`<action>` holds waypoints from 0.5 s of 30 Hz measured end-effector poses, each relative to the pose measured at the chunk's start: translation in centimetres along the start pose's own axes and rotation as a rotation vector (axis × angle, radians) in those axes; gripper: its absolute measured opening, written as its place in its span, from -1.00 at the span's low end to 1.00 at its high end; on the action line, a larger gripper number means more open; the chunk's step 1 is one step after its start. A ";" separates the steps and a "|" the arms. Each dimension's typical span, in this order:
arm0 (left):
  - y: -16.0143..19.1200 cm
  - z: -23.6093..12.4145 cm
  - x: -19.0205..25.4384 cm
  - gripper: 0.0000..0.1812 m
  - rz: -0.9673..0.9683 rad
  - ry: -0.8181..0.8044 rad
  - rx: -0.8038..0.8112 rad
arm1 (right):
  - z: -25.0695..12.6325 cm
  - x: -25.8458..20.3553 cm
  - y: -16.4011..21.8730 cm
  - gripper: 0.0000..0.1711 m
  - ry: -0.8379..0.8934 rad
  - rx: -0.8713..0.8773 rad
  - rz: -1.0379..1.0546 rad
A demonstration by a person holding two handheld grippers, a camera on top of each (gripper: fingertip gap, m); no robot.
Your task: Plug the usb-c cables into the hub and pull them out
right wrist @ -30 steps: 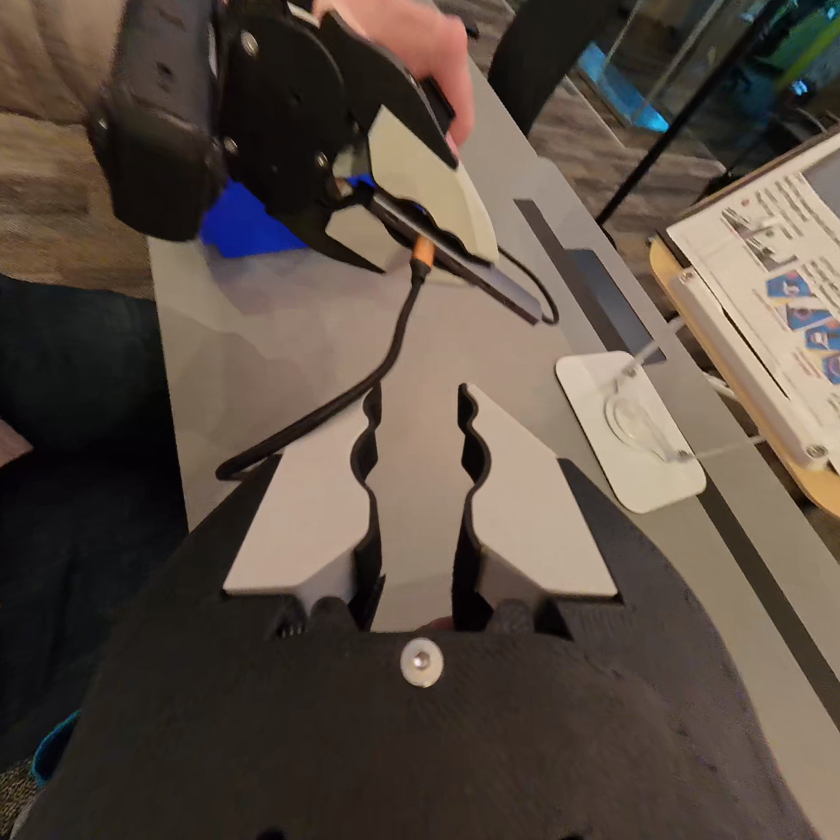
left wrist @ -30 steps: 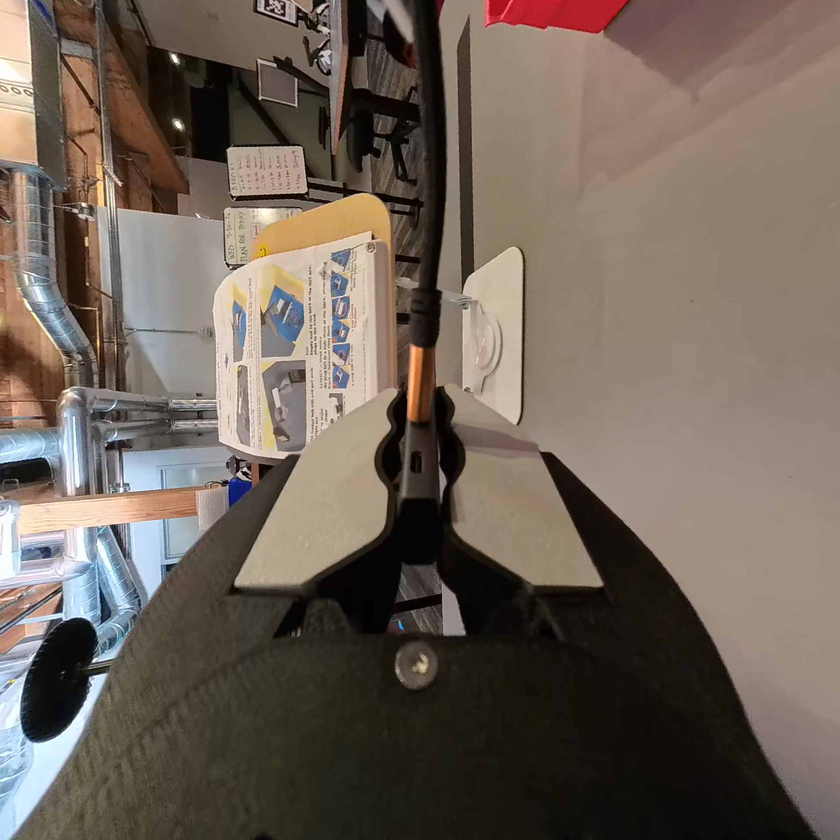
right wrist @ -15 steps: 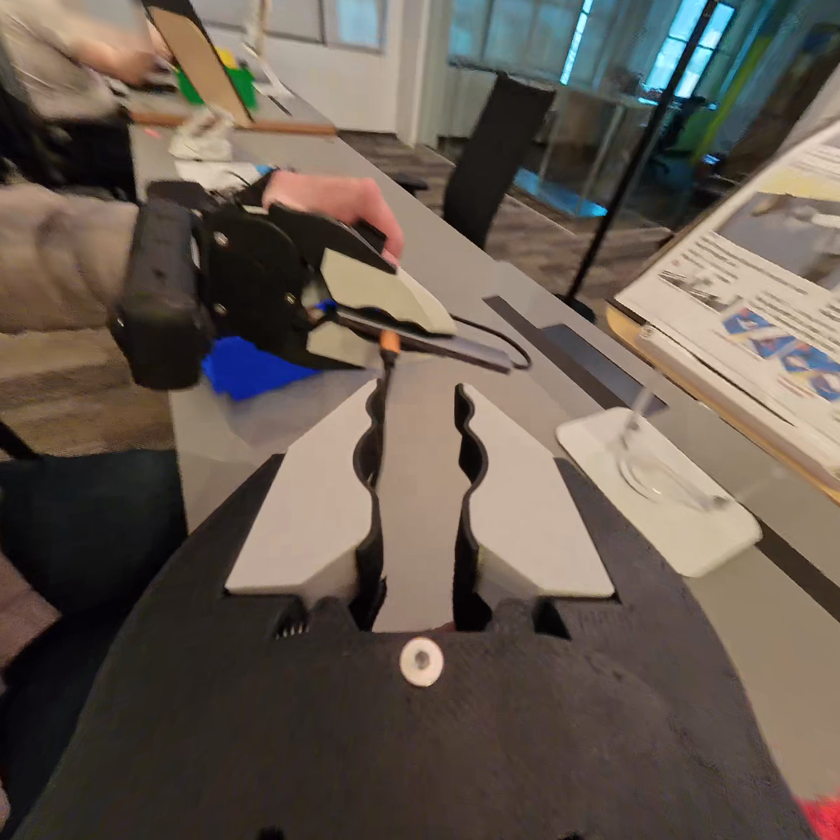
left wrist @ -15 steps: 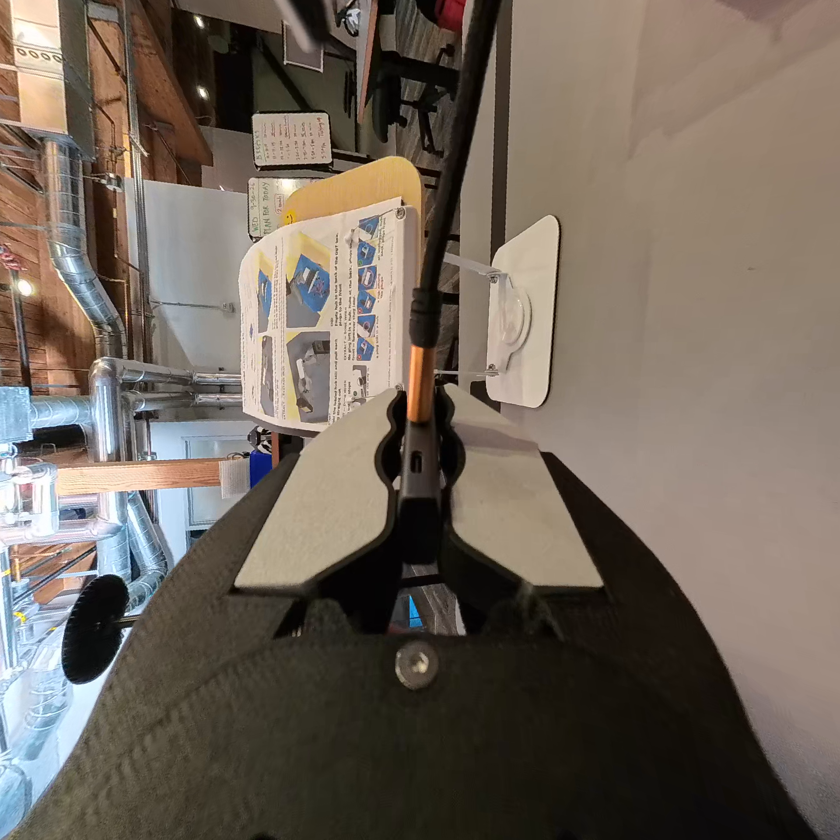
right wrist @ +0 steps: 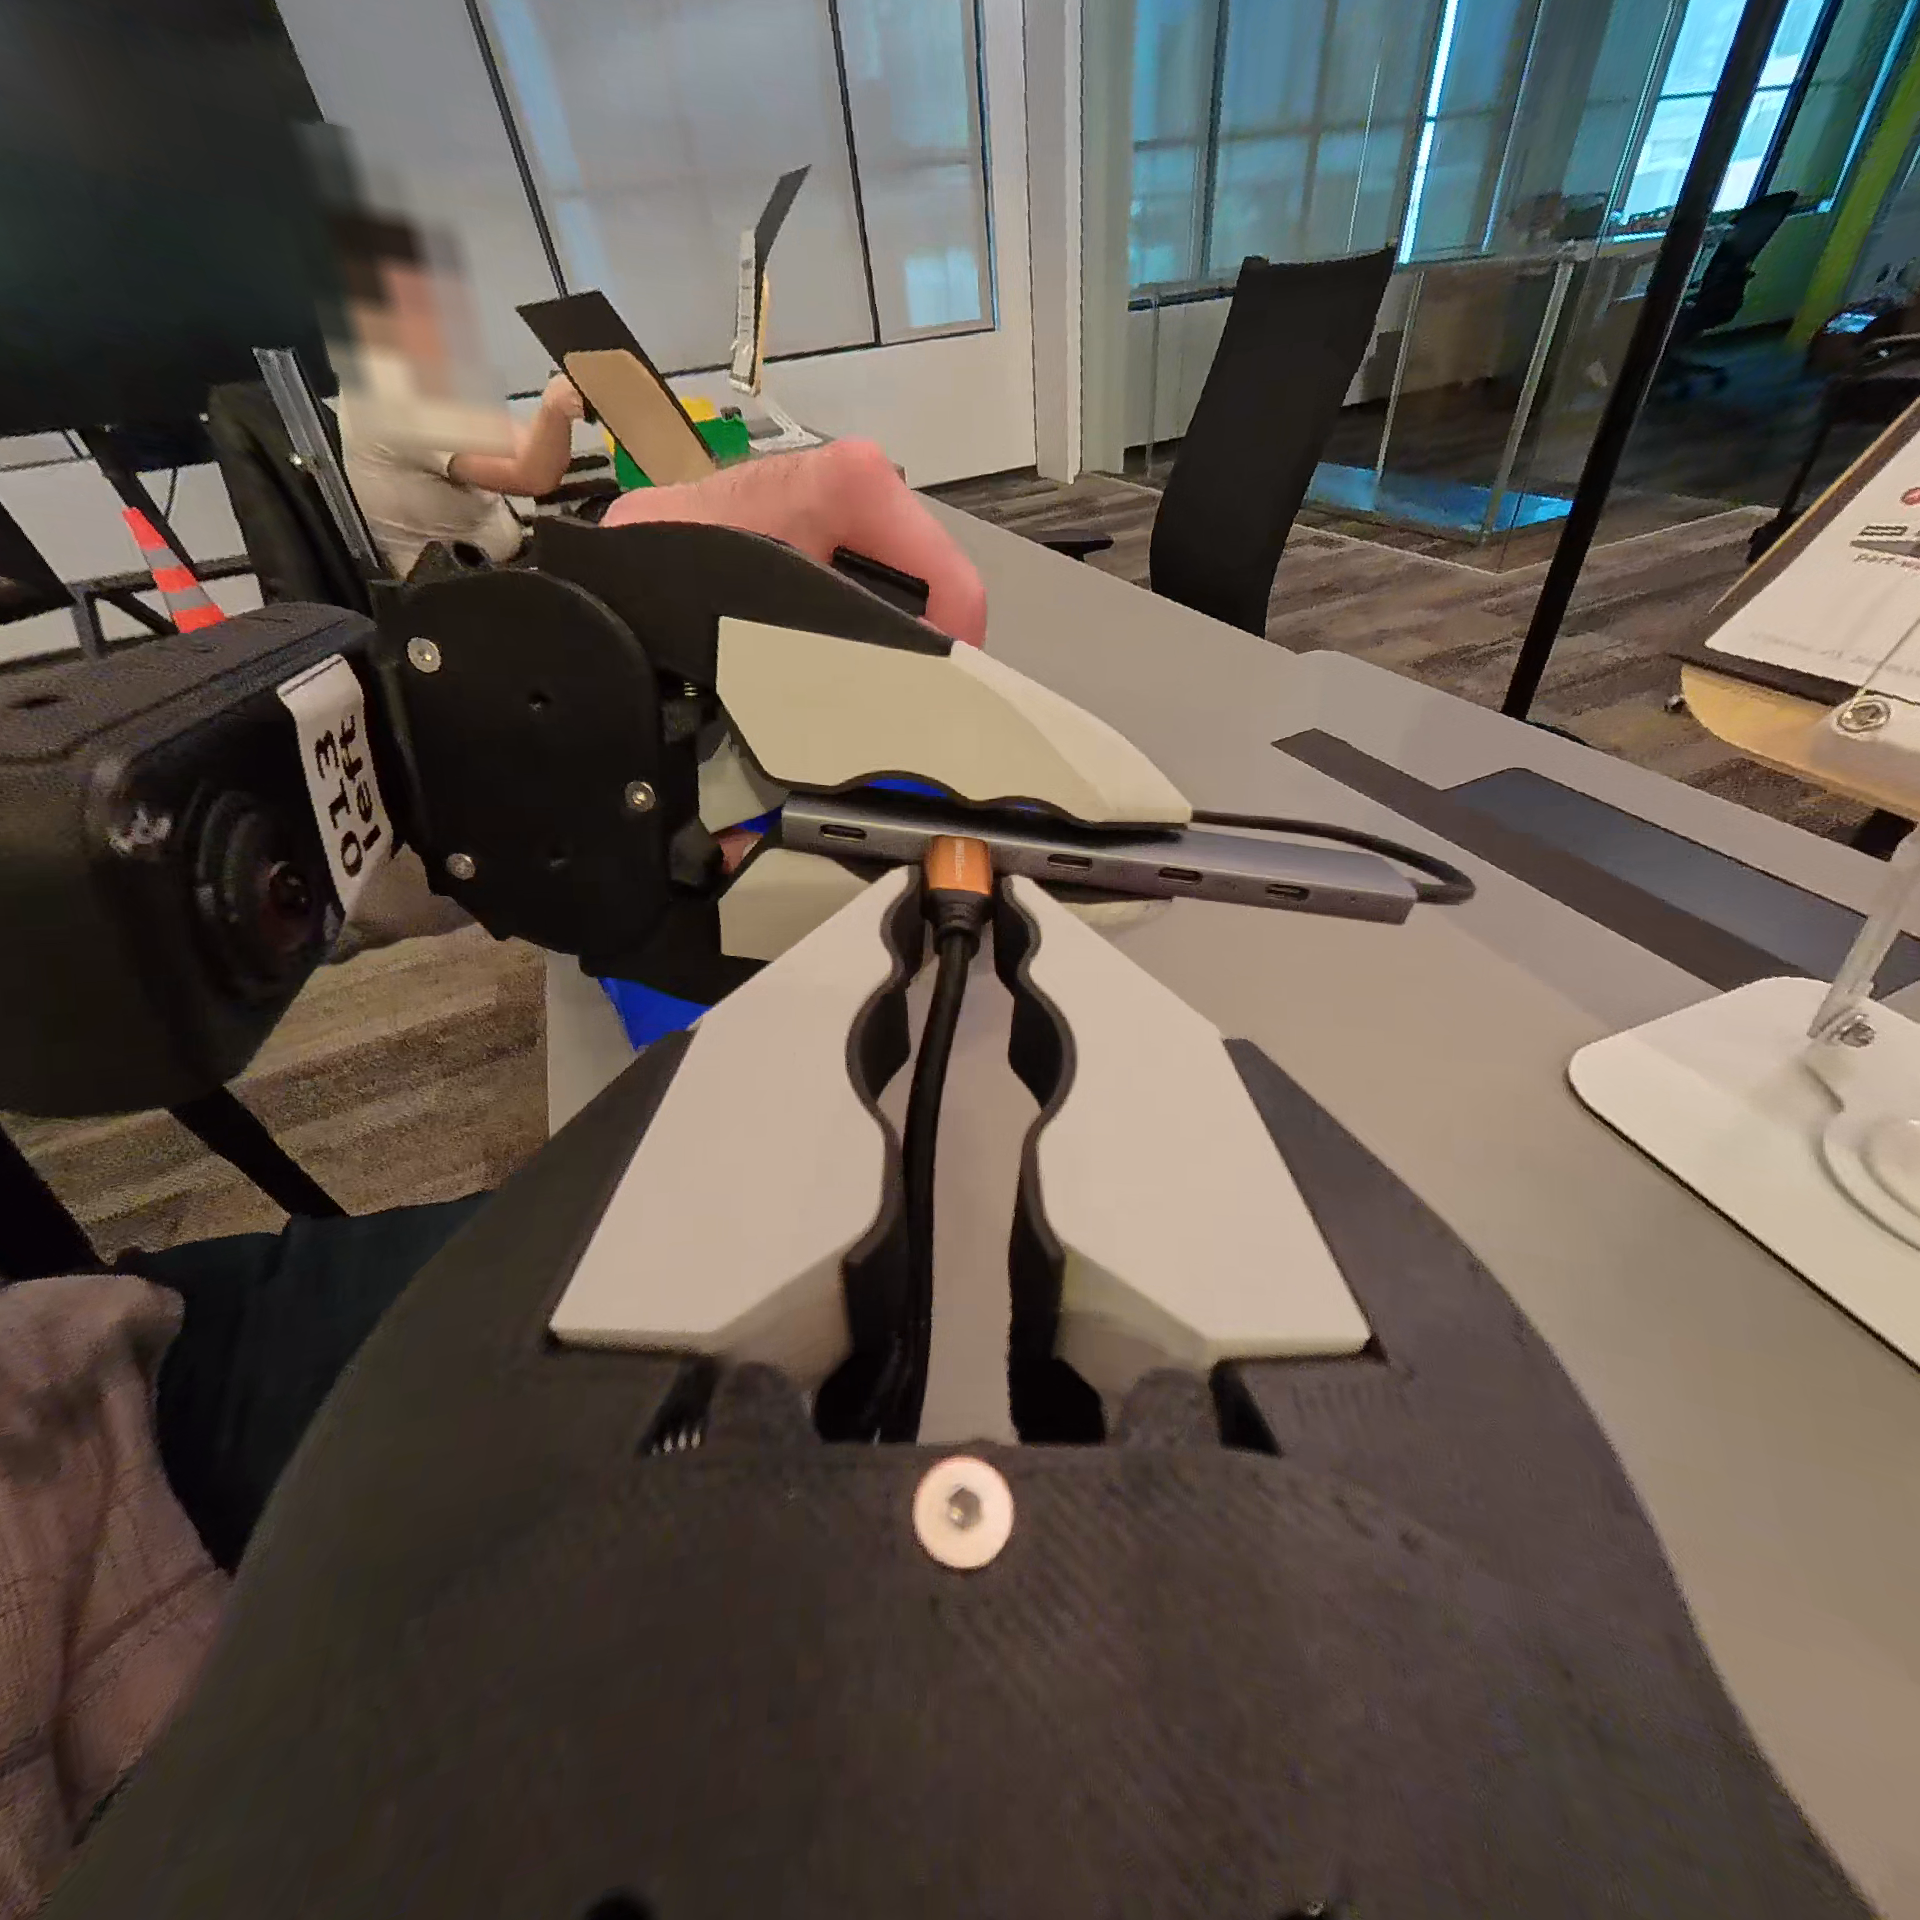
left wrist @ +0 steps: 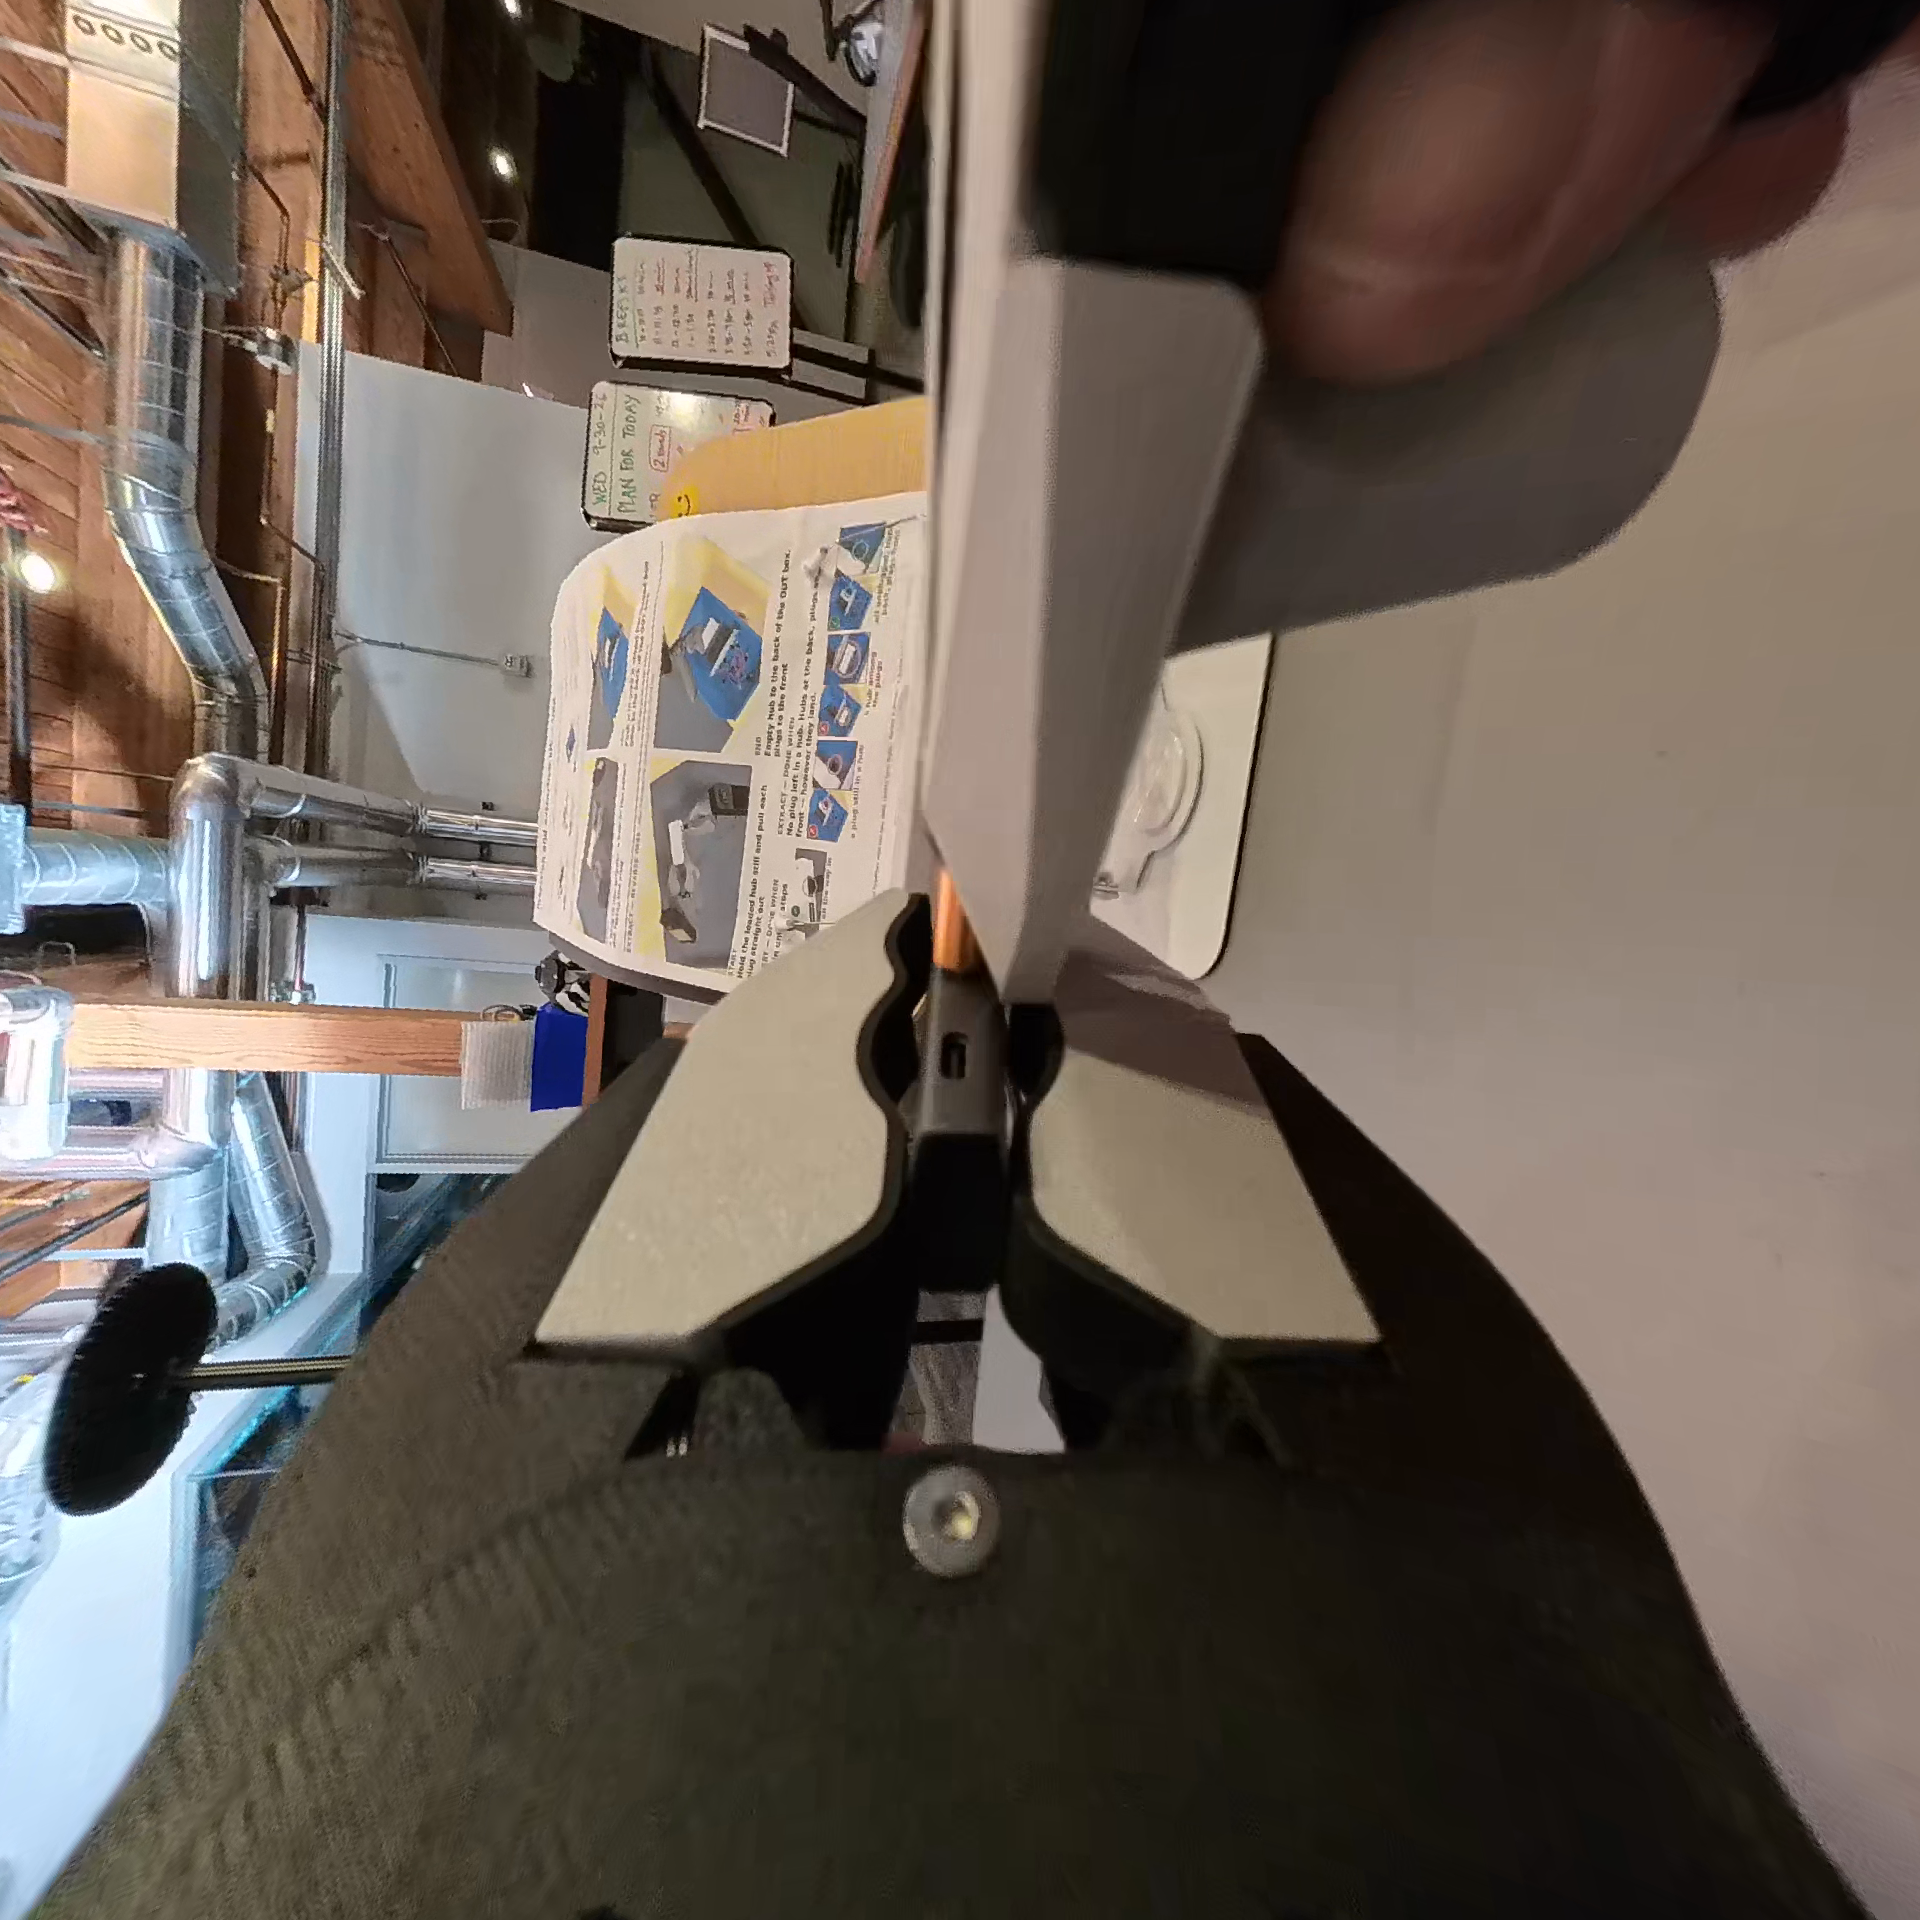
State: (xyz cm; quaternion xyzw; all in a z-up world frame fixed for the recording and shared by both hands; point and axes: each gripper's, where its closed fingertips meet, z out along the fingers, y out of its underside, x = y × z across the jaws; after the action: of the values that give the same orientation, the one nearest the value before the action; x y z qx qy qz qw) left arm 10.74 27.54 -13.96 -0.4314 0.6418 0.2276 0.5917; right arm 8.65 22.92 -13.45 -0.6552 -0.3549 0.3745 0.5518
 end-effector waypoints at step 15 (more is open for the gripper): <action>-0.8 0.3 -0.3 -0.86 -0.003 -0.010 0.002 | -1.2 -0.1 -1.0 -0.89 0.006 0.098 0.008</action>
State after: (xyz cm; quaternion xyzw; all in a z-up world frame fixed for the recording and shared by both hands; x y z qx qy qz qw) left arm 11.54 27.41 -13.57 -0.4306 0.6383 0.2282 0.5959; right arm 9.59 22.46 -12.35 -0.6299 -0.3321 0.3916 0.5827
